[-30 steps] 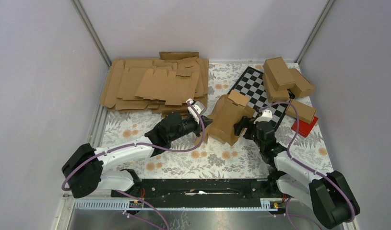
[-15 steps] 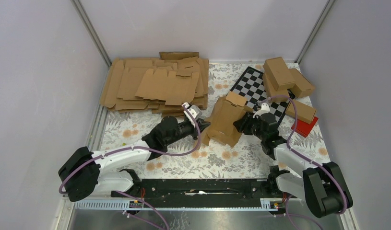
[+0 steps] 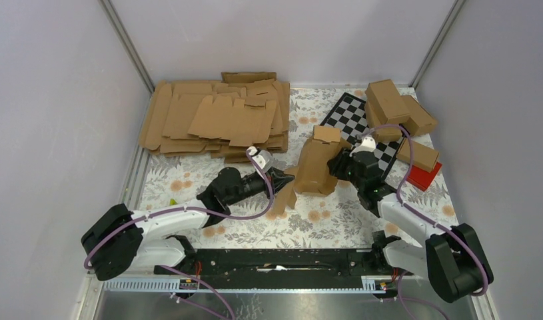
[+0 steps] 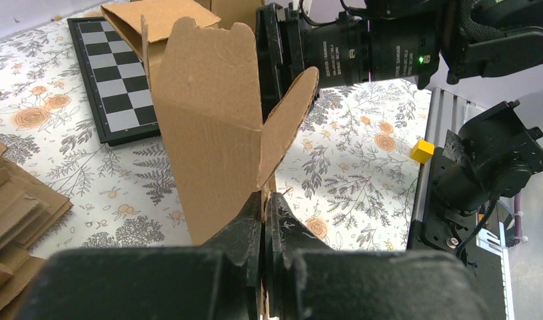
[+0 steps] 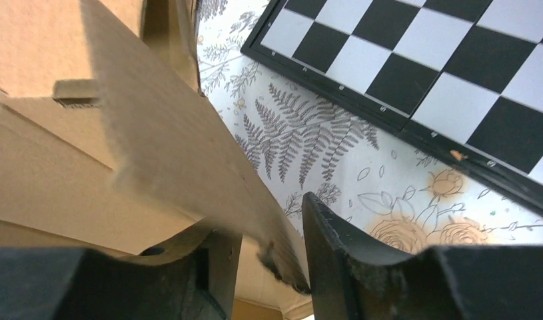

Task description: Fold the paper box

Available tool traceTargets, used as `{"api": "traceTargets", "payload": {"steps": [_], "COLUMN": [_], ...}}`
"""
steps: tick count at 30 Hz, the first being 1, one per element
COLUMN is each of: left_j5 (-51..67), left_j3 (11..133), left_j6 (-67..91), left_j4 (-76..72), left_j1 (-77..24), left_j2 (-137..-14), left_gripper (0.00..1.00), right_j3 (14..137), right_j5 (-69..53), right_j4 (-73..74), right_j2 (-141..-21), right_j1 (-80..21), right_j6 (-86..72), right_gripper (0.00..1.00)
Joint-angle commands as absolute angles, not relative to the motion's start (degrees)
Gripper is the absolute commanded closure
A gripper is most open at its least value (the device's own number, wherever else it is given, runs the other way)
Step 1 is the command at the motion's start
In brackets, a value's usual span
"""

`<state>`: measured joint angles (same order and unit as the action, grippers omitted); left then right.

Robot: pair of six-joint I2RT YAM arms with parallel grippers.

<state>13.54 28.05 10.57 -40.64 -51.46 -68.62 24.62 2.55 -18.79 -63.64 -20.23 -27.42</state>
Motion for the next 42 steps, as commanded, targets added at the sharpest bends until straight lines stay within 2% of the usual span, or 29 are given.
{"api": "traceTargets", "payload": {"steps": [1,12,15,16,18,21,25,30,32,35,39,41,42], "left_j5": [15.5,22.5,24.9,23.1,15.2,5.3,-1.4,-3.1,-4.0,-4.4,0.4,2.6,2.9], "left_j3": [26.0,20.2,20.7,21.2,23.4,24.8,23.3,24.3,26.0,28.4,28.8,29.5,29.7], "left_j6": [13.5,22.2,25.1,25.2,23.5,21.7,21.8,21.1,19.8,18.7,16.4,15.1,14.8], "left_j4": [-46.3,-59.1,-60.8,-57.3,-44.8,-34.2,-29.8,-30.2,-30.4,-30.6,-35.4,-35.9,-35.9], "left_j1": [-51.2,-50.7,-49.5,-49.0,-48.8,-48.8,-48.8,-48.9,-48.7,-48.5,-48.0,-48.0,-47.9], "left_j2": [-70.0,-73.0,-75.0,-74.4,-71.1,-66.5,-63.0,-64.2,-66.2,-68.9,-71.0,-72.2,-72.8], "left_gripper": [1.0,1.0,1.0,0.97,0.84,0.74,0.49,0.33,0.31,0.35,0.35,0.4,0.46], "right_j3": [25.7,17.1,16.3,16.1,15.6,14.2,12.7,12.0,12.1,12.1,11.6,11.6,11.6], "right_j5": [14.3,12.9,13.7,14.9,16.6,17.4,17.5,15.7,15.4,15.2,14.9,14.7,14.5], "right_j4": [-21.8,-24.9,-24.5,-24.4,-24.8,-26.5,-28.6,-30.8,-31.1,-31.3,-32.2,-32.7,-32.8], "right_j2": [-64.9,-58.0,-56.6,-56.3,-55.7,-54.4,-53.1,-53.1,-53.2,-53.3,-53.0,-53.2,-53.3], "right_j1": [-26.6,-29.3,-29.3,-29.4,-29.3,-29.4,-29.4,-29.4,-29.4,-29.3,-29.4,-29.3,-29.4], "right_j6": [-28.9,-32.2,-31.9,-31.2,-29.6,-27.4,-25.8,-24.6,-24.4,-24.3,-24.3,-24.1,-24.2], "right_gripper": [0.53,0.48,0.51,0.52,0.54,0.54,0.55,0.55,0.55,0.55,0.56,0.56,0.56]}}
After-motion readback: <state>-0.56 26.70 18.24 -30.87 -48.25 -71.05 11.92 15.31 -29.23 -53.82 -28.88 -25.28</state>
